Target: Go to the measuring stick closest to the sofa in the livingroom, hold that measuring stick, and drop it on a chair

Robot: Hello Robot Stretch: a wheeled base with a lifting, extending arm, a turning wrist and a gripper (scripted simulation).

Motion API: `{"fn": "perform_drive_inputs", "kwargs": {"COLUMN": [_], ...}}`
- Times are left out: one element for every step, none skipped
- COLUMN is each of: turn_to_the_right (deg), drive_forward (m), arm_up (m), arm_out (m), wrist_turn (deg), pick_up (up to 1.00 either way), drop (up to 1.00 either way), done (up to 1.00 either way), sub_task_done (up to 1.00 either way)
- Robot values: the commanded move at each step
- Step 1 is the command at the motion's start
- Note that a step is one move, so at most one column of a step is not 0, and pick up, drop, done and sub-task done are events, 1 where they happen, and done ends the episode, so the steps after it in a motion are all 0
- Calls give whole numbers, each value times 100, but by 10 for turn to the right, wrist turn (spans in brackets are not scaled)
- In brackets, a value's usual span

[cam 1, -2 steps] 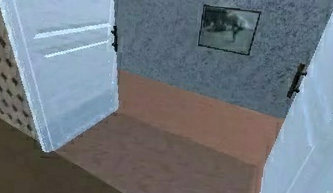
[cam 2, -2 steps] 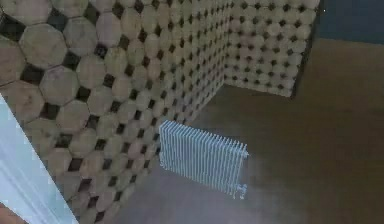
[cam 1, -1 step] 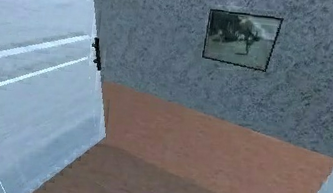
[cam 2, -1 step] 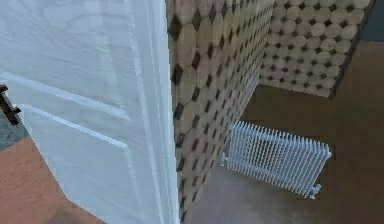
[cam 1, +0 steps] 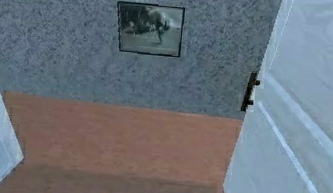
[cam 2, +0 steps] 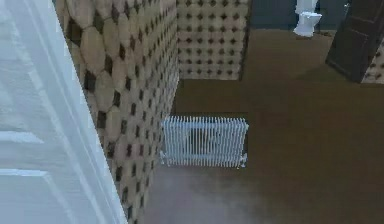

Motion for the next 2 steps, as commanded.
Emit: {"fn": "perform_drive_inputs", "kwargs": {"turn_to_the_right": [30,-450], "drive_forward": [0,0], "arm_up": [0,0], "arm_out": [0,0], "wrist_turn": [0,0], "pick_up": [0,0], "drop": [0,0], "done": [0,0], "sub_task_done": [0,0]}}
